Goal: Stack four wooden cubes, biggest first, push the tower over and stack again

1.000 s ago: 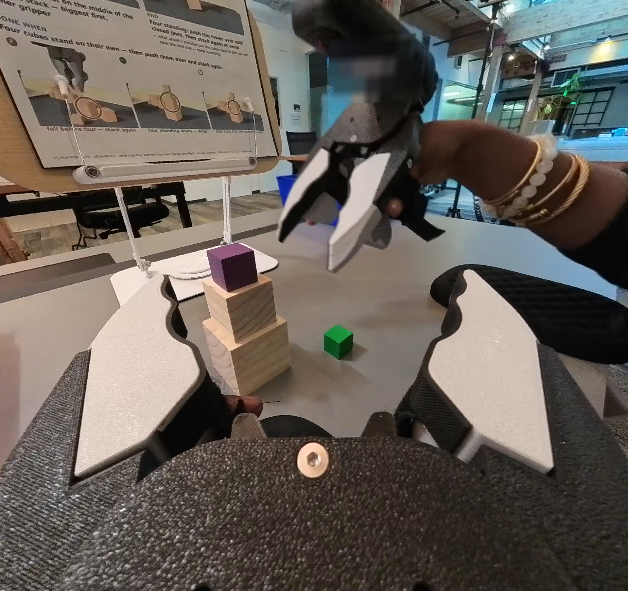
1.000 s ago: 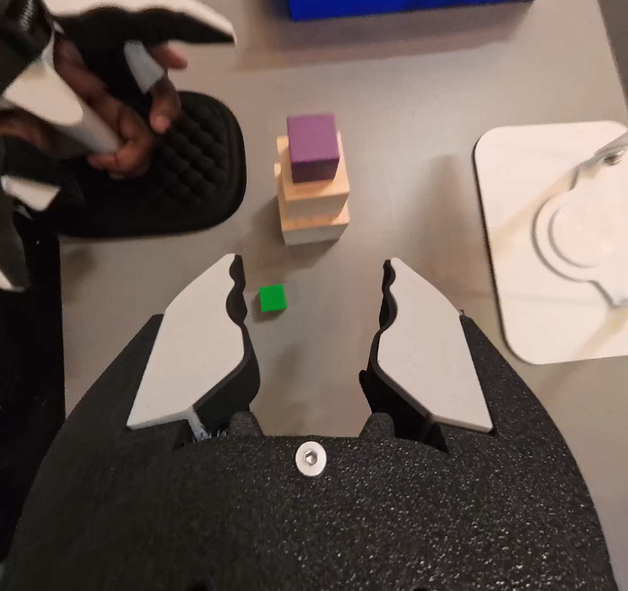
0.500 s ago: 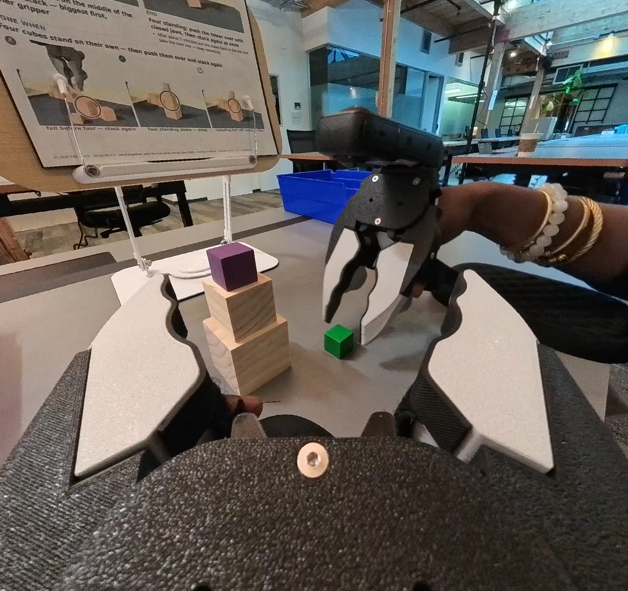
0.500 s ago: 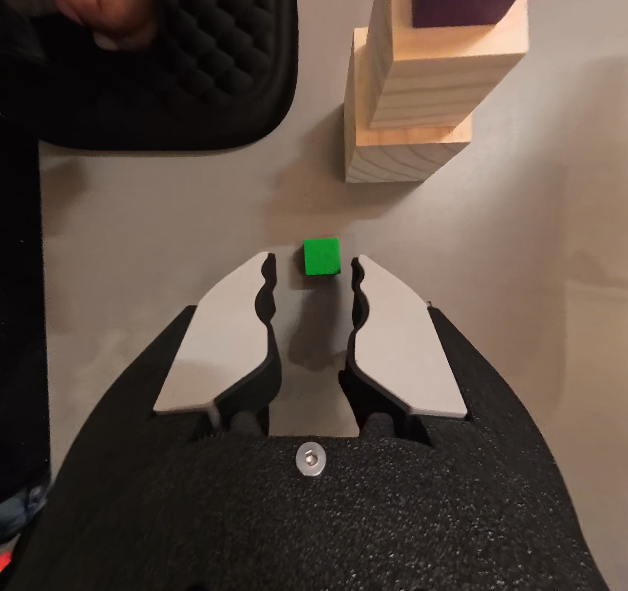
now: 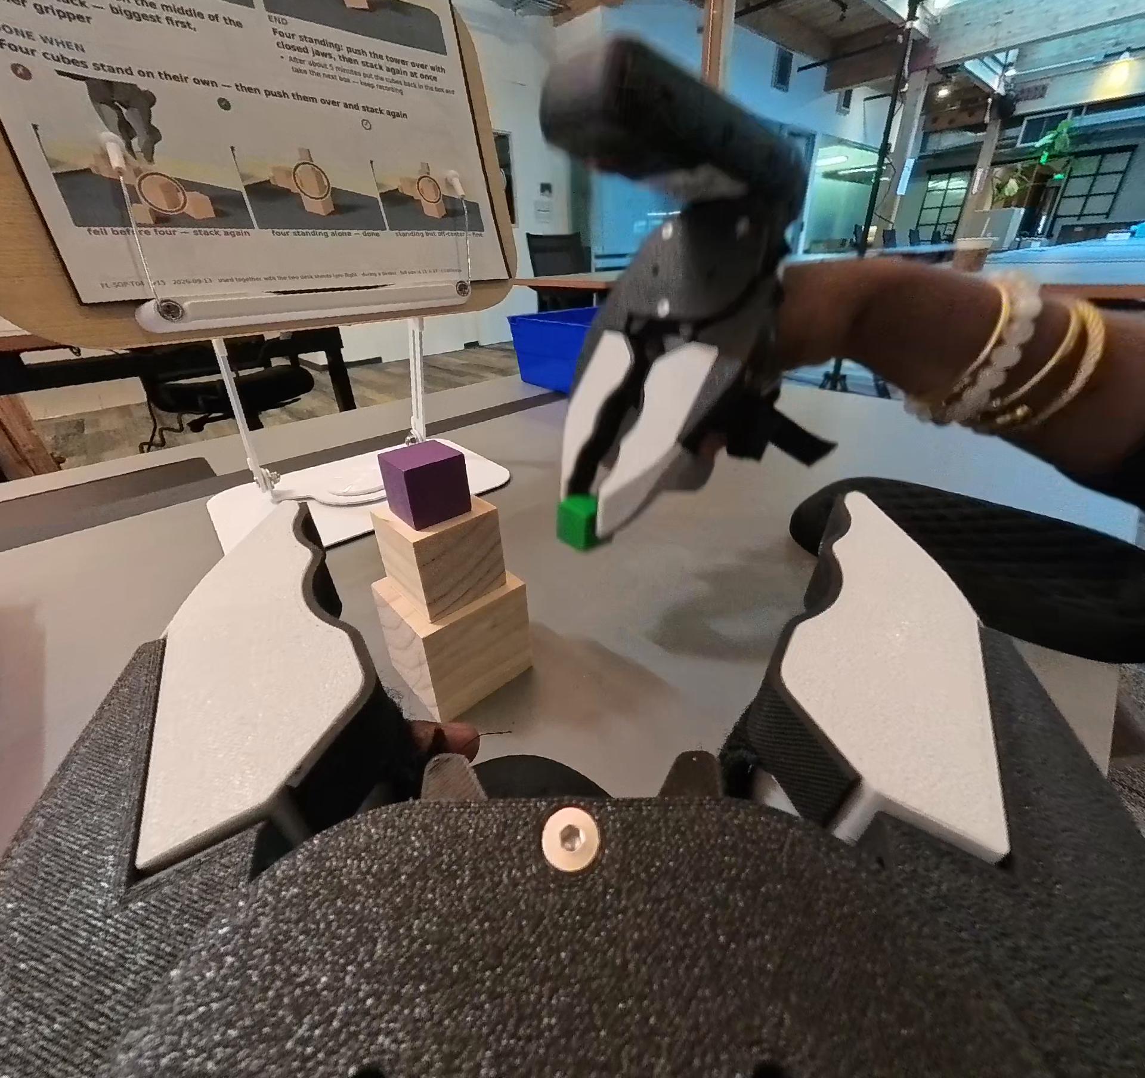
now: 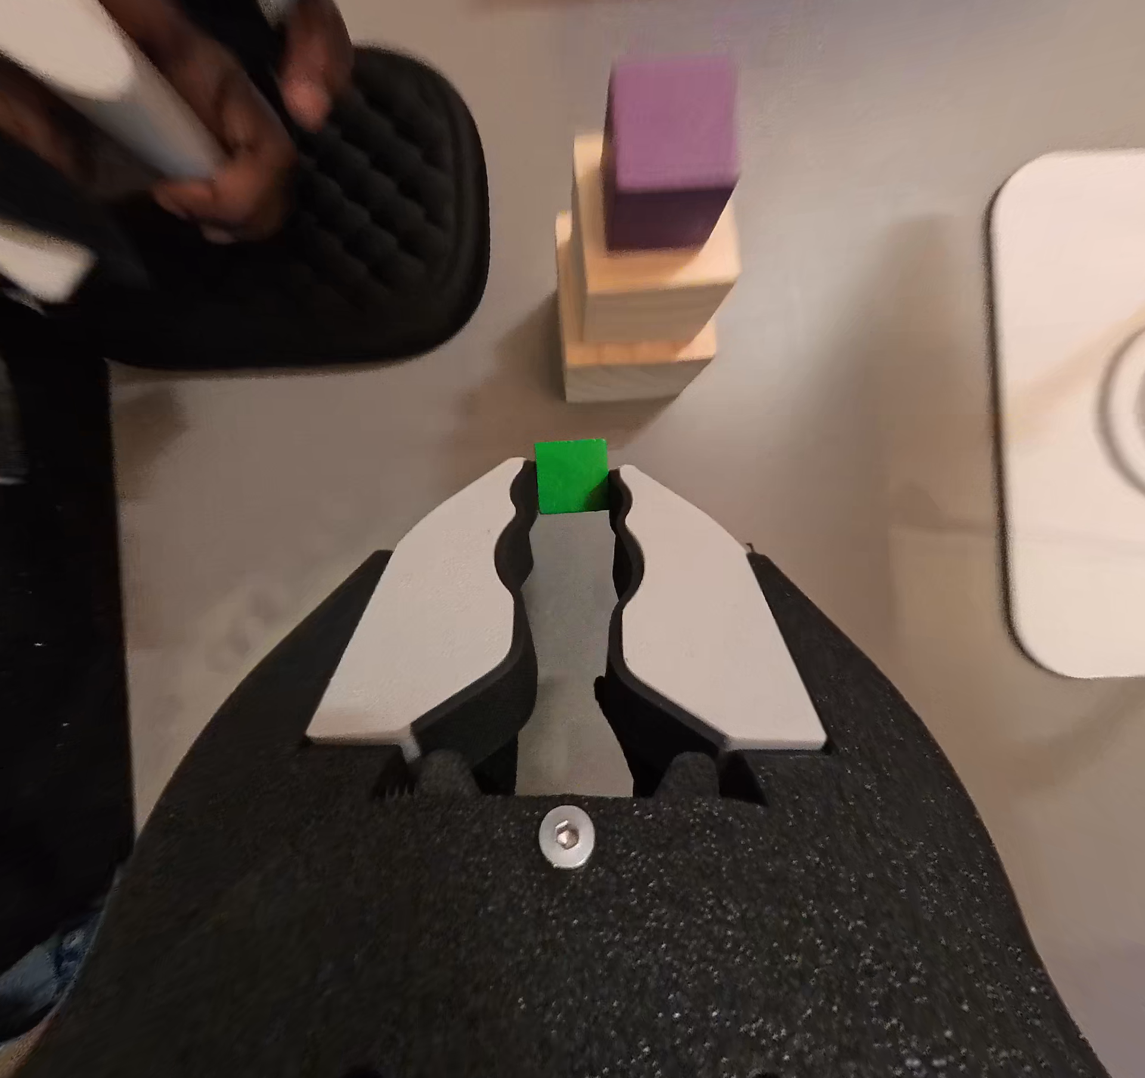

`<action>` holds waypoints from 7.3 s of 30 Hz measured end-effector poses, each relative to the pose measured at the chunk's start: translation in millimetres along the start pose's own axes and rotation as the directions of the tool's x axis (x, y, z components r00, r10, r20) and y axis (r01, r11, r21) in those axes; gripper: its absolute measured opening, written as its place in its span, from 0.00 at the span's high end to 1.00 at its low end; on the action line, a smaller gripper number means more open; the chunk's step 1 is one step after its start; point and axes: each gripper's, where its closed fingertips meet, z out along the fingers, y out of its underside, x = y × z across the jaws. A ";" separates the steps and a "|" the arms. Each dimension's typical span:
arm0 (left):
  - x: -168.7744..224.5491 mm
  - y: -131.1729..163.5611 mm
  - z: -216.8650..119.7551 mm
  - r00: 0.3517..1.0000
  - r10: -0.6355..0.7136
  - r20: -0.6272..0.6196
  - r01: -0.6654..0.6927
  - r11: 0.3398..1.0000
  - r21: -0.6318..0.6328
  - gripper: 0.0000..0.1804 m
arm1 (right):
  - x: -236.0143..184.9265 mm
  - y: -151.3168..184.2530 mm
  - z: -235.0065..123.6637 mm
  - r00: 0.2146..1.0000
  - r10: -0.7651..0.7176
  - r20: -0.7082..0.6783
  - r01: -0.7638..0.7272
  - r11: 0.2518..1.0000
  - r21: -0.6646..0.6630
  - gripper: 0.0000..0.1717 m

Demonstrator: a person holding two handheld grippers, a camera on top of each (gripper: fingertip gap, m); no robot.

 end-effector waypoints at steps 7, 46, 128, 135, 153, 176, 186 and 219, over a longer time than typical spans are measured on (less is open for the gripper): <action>-0.3 -0.2 -0.2 1.000 0.000 0.002 0.000 1.000 0.002 0.19 | 20.7 -73.3 -41.5 0.999 -0.003 -0.040 0.007 0.995 0.096 0.88; -0.4 -1.0 -0.7 1.000 -0.005 -0.002 0.005 1.000 0.009 0.19 | 29.2 -93.8 -30.4 0.989 0.027 -0.147 0.001 0.982 0.190 0.48; -31.6 26.3 39.6 0.933 0.086 -0.350 -0.250 0.855 -0.454 0.99 | -31.7 61.8 -86.5 0.941 0.286 -0.183 -0.054 0.657 0.752 0.34; -23.4 0.9 11.3 0.977 0.063 -0.205 -0.128 0.938 -0.323 0.58 | -31.9 61.8 -86.4 0.941 0.284 -0.183 -0.053 0.658 0.751 0.34; -33.2 -4.7 -27.0 0.945 0.026 0.327 -0.011 0.999 -0.048 0.19 | -31.5 62.3 -84.6 0.939 0.286 -0.189 -0.054 0.668 0.742 0.34; -33.3 -11.9 -39.6 0.896 0.117 0.428 -0.132 0.991 0.005 0.19 | -16.4 -0.6 -73.5 0.994 0.081 -0.067 -0.050 0.926 0.374 0.54; -33.4 -6.2 -35.9 0.902 0.118 0.414 -0.116 0.993 -0.030 0.19 | 22.3 -31.0 34.8 0.996 -0.082 0.022 0.085 0.973 -0.213 0.42; -41.0 -2.0 -35.9 0.906 0.053 0.420 -0.045 0.999 -0.029 0.20 | 16.1 -85.6 94.4 0.994 -0.012 0.112 0.047 0.949 -0.312 0.65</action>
